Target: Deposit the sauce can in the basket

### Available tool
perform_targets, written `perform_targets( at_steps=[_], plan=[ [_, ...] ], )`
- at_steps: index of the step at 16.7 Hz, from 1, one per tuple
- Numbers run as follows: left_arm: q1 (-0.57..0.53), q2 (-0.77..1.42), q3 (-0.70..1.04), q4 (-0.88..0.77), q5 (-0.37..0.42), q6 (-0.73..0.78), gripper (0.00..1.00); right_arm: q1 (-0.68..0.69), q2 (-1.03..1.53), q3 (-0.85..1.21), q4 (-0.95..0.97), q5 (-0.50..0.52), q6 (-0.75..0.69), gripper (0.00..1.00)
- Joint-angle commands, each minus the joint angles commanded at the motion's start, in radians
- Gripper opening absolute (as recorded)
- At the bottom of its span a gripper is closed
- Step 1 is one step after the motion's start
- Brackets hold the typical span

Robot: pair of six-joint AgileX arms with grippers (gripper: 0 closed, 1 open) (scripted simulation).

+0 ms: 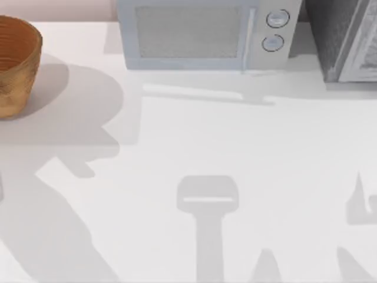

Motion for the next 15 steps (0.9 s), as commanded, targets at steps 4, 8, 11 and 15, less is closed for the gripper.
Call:
perform_targets(
  at_steps=[4, 8, 11, 15],
  plan=[
    [-0.018, 0.002, -0.014, 0.057, -0.01, -0.031, 0.0, 0.0, 0.0, 0.0, 0.0, 0.0, 0.0, 1.0],
    [-0.056, 0.012, -0.058, 0.19, -0.039, -0.118, 0.0, 0.0, 0.0, 0.0, 0.0, 0.0, 0.0, 1.0],
    [-0.093, 0.018, -0.094, 0.309, -0.063, -0.189, 0.0, 0.0, 0.0, 0.0, 0.0, 0.0, 0.0, 1.0],
    [-0.116, 0.027, -0.13, 0.407, -0.088, -0.258, 0.0, 0.0, 0.0, 0.0, 0.0, 0.0, 0.0, 1.0]
  ],
)
